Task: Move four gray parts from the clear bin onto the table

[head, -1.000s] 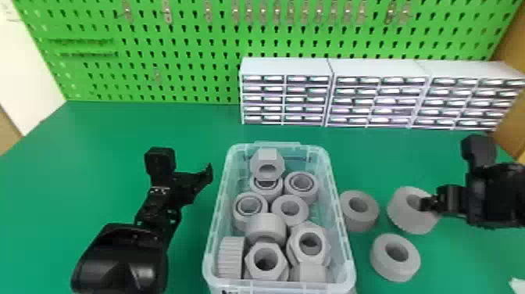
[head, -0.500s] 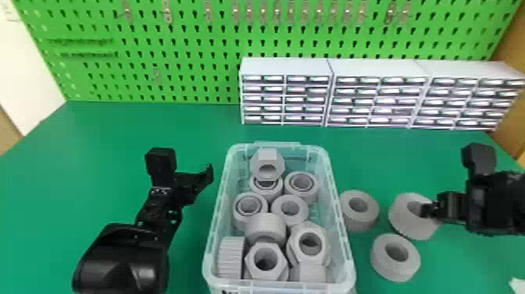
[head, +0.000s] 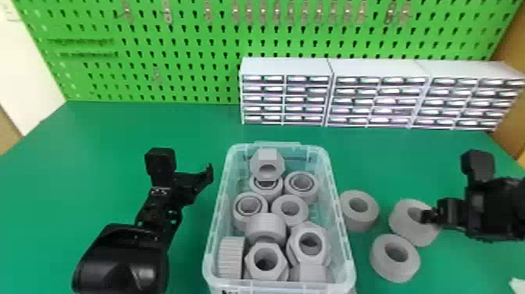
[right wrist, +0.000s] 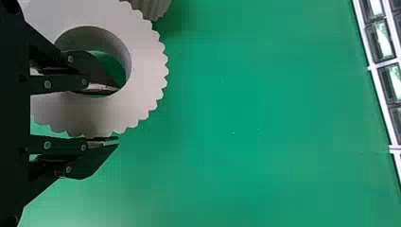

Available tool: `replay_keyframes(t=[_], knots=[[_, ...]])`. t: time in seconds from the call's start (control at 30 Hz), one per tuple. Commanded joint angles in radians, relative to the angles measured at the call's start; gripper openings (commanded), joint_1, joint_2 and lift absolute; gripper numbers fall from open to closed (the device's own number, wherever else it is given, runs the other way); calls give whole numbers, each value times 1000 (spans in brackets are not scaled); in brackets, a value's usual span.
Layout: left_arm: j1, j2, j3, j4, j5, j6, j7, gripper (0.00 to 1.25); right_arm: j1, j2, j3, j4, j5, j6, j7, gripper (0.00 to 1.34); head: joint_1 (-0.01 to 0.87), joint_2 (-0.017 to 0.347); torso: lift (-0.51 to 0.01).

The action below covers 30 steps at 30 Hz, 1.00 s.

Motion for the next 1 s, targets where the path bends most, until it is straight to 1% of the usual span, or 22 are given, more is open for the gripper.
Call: replay_keyframes(t=[0.0,0.77,0.87,0.97], knots=[[-1,0,-1,0,1,0,1,1068,0,0,3,10,0,-4,0,333,693,72,-52],[-1,0,1,0,2,0,1,1068,7,-2,12,47,2,-13,0,336,693,72,-52],[-1,0,2,0,2,0,0,1066,5,-2,12,50,2,-13,0,419,693,72,-52],[-1,0,1,0,2,0,0,1066,5,-2,13,50,2,-15,0,423,693,72,-52]])
